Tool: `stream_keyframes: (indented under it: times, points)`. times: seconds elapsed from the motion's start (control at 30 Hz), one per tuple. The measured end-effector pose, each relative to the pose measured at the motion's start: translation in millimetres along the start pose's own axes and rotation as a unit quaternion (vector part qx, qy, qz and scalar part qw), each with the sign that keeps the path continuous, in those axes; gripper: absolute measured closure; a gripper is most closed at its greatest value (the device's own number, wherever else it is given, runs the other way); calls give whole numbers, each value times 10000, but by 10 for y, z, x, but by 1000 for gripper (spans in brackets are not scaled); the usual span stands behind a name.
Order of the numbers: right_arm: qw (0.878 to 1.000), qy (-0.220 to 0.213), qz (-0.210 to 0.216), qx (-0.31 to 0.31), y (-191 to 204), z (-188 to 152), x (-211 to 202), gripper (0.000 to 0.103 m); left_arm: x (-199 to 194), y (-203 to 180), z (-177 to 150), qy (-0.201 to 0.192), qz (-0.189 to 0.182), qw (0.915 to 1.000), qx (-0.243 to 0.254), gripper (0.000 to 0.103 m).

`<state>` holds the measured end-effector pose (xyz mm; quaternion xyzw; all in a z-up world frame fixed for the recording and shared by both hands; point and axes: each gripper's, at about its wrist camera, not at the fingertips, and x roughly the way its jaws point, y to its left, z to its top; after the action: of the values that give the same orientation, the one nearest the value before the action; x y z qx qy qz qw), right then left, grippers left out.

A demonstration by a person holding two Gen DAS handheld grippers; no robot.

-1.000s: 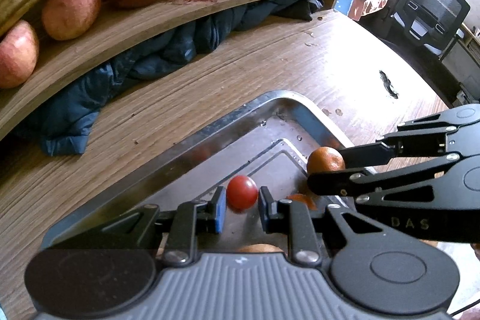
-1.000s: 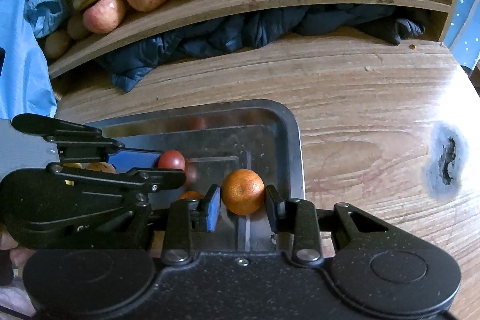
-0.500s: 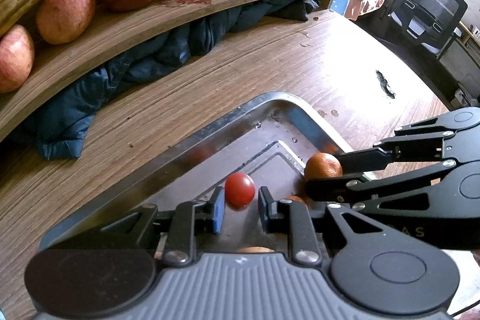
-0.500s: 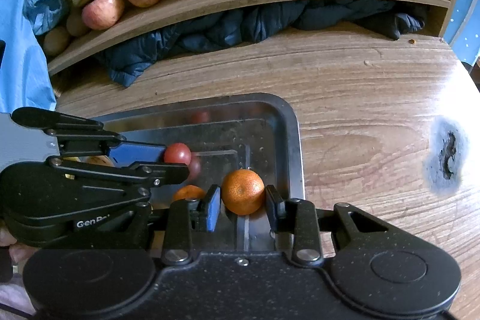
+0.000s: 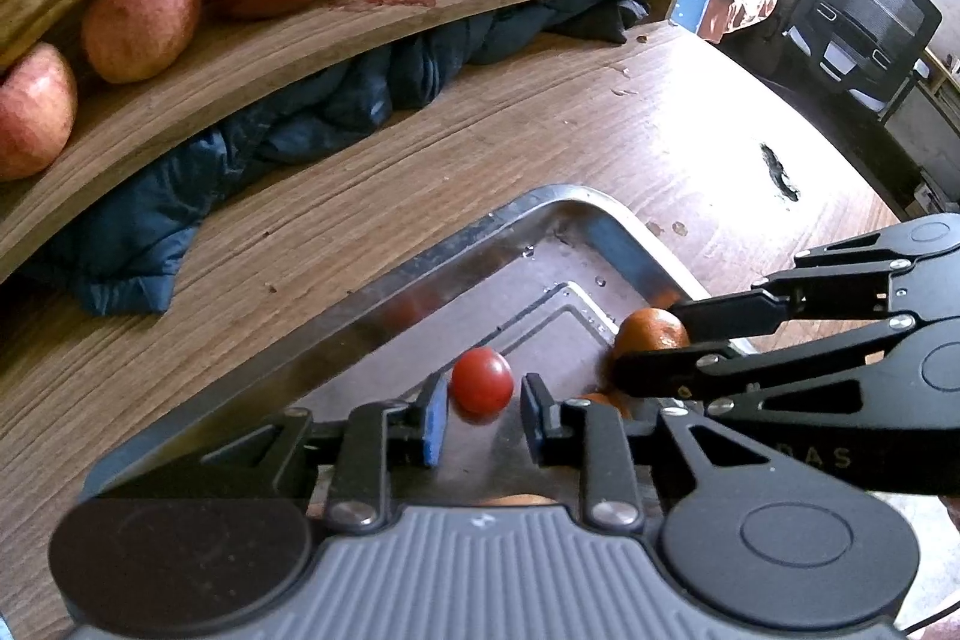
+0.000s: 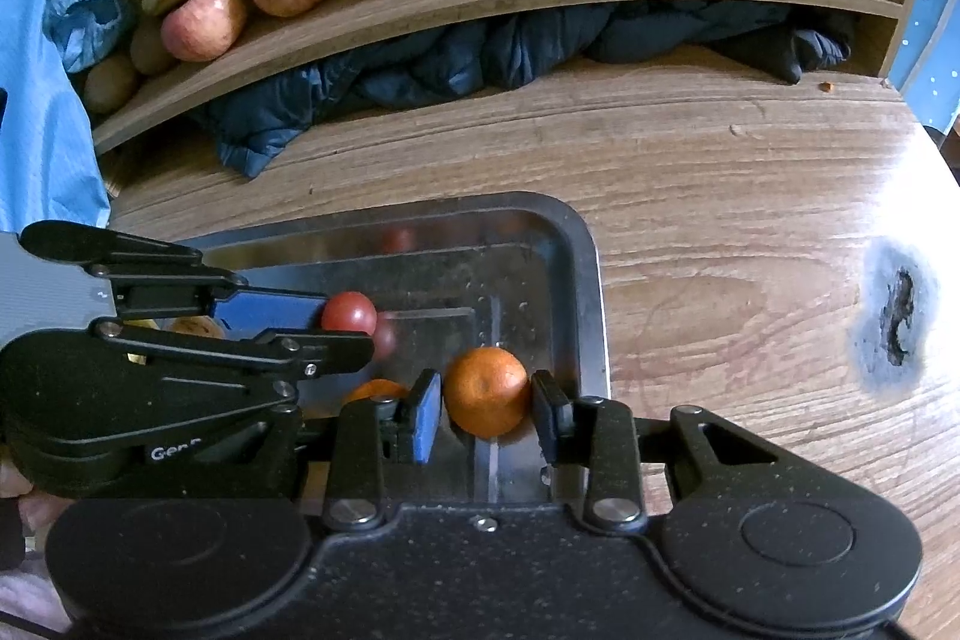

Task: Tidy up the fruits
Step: 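Open left tool to drop the cherry tomato while right tool releases the tangerine onto the tray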

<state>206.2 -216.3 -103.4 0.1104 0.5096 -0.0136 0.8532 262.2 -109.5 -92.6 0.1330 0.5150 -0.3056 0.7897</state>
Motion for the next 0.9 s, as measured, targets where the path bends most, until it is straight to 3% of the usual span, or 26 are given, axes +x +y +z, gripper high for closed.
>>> stream_keyframes:
  times: [0.4, 0.9]
  points:
    - [10000, 19, -14, -40, 3, -12, 15, 57, -49, 69, 7, -59, 131, 9998, -126, 54]
    - [9997, -4, -47, -223, 62, 11, -13, 44, -135, 160, -17, -149, 329, 9991, -204, 40]
